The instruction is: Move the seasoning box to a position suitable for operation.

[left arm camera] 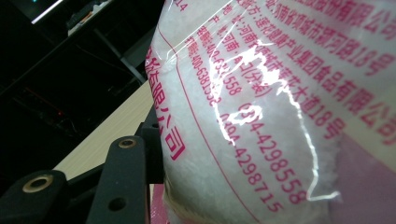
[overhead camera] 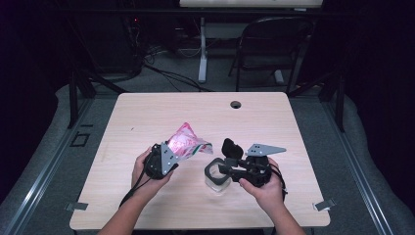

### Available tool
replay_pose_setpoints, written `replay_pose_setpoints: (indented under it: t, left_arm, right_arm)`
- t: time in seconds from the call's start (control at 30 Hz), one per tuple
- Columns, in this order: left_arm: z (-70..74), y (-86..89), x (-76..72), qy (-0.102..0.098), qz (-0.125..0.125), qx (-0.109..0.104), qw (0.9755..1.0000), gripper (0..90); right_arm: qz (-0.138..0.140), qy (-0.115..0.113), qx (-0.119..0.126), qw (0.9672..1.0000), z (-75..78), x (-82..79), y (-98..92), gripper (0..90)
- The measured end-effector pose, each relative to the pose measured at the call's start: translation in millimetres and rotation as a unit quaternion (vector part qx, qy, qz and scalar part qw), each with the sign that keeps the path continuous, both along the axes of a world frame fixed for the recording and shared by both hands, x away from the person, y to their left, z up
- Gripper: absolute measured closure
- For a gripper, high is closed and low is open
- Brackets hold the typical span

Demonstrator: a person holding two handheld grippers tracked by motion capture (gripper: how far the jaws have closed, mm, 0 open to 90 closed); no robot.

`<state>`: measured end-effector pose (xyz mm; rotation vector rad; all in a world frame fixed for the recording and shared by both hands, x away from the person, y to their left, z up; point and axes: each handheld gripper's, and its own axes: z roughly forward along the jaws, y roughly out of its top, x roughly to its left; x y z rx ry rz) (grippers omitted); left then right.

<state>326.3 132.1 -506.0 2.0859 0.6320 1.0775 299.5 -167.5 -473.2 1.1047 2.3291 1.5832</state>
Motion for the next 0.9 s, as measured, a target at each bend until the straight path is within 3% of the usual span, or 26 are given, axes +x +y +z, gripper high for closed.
replay_pose_setpoints:
  t: [0.33, 0.67, 0.9]
  left_arm:
    - [1.1, 1.3, -4.3, -0.026, 0.006, 0.026, 0.9993, 54.4]
    - [0.4, 0.8, -8.1, -0.036, 0.007, 0.04, 0.9985, 54.5]
    - [-0.7, 0.6, -9.6, -0.042, 0.008, 0.052, 0.9977, 54.5]
  right_arm:
    - [-0.008, 0.004, 0.0, 1.0, -4.1, 0.6, -1.3, 59.7]
    - [-0.019, -0.017, -0.019, 0.9995, -5.1, 0.1, 0.5, 59.9]
    - [-0.007, -0.017, -0.005, 0.9998, -1.0, 0.1, 0.7, 64.0]
